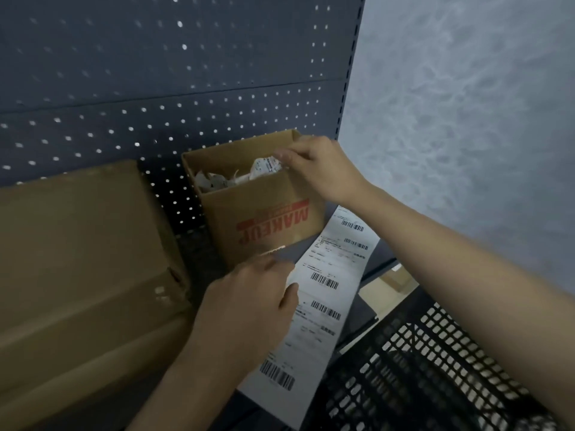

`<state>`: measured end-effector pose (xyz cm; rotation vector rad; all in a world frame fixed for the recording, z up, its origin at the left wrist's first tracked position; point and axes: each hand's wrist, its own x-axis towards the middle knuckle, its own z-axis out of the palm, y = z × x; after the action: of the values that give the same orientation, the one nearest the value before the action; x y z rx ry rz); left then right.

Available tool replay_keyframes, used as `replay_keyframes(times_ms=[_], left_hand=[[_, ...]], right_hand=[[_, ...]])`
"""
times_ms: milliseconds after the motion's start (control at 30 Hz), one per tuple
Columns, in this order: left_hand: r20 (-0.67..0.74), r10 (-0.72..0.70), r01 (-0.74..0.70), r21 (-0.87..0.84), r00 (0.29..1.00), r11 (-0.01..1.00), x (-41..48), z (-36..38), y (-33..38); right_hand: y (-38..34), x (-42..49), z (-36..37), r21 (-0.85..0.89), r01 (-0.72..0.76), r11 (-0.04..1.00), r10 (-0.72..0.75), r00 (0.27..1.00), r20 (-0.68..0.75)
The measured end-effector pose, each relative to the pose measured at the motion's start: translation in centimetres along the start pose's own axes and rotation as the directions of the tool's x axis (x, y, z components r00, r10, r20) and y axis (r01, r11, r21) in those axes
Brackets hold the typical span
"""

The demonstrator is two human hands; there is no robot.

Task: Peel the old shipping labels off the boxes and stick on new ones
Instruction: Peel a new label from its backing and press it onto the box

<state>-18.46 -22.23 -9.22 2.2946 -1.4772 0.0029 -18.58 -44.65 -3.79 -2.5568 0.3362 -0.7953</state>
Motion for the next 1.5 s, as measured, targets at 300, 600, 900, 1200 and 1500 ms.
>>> replay_keyframes(times_ms=[300,600,900,1200,1500], left_hand=[[0.242,-0.262,0.250,0.079,0.934,0.965,-0.1,5.7,-0.4],[0.153,-0.317,0.318,0.020,0.936,0.948,-0.6,7.1,-0.4],[0.048,-0.294,0.297,-0.174,0.955,0.939,-0.7,7.2,-0.8],[0.140,-0.333,0.310,-0.784,0.932,0.538,-0.5,6.0,-0.4],[0.175,-0.237,0.261,-0.875,0.956,0.408,-1.0,5.8,1.1]], right_hand=[[1.5,-1.5,-0.6,-0.019,-0.008,1.000,0.004,0.986,-0.164],[0.2,-2.0,-1.0,0.014,-0.040,0.999,0.042,0.972,-0.231],[0.4,-6.8,-0.2,0.004,-0.044,0.999,0.044,0.979,-0.198],[0.5,-16.8,1.1,0.052,-0.137,0.989,0.131,0.987,0.097],[0.2,-18.6,1.3,0.141,-0.219,0.966,0.215,0.976,0.043]])
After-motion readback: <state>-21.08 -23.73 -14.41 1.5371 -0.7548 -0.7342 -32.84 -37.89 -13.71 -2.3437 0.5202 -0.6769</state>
